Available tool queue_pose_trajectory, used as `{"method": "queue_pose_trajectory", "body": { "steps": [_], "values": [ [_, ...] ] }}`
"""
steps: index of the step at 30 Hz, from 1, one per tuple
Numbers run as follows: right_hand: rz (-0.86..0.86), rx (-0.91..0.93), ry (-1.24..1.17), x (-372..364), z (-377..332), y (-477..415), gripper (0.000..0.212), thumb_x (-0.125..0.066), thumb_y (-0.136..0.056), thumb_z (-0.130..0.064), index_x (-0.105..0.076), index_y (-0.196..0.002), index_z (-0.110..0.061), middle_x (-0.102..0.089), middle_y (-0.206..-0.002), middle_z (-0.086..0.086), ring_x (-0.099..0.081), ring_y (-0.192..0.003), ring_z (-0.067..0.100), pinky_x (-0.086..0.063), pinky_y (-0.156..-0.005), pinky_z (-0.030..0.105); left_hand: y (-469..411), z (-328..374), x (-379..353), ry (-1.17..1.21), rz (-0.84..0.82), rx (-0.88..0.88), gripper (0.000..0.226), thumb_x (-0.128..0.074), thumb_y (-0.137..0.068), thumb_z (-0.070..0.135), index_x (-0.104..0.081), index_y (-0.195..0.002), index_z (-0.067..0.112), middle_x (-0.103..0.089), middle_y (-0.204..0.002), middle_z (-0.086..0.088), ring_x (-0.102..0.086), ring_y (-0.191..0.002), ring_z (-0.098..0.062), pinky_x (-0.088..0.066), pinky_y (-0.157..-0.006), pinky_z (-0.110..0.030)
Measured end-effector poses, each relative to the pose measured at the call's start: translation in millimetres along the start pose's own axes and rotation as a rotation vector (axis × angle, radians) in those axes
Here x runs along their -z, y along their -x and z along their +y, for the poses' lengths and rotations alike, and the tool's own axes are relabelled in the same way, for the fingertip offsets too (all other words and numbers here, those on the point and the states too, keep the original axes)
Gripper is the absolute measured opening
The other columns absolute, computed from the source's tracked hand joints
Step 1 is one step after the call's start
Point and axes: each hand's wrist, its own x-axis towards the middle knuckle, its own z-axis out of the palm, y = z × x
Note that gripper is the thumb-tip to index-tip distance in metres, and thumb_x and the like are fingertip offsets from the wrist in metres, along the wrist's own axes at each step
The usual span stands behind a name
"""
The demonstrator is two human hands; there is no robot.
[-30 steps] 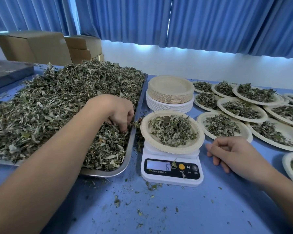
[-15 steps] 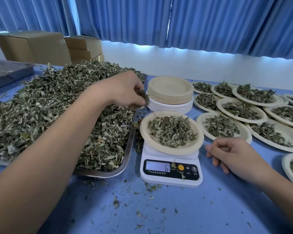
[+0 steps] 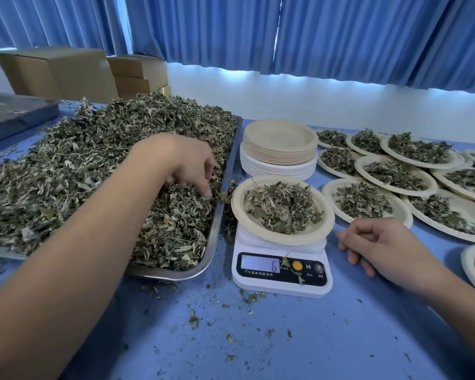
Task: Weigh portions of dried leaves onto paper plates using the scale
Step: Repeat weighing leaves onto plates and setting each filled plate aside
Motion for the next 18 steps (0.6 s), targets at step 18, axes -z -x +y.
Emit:
{"method": "queue_pose_trajectory", "body": {
  "steps": [18],
  "values": [
    [0.004,0.013,-0.011,0,2,-1,0.033,-0.064,-0.100,-0.023,-0.068,-0.071,-0.007,-0.066,-0.061,0.014,-0.045,-0.038,0.018,-0.038,-0.038,0.021,-7,2,-5,0.138,0.075,-0.063,0.009,-0.079,-0.085,0.009,-0.071,-0.084,0.011,-0.071,-0.060,0.008,-0.070,-0.059,-0.010,-0.047,-0.059,-0.025]
  ]
}}
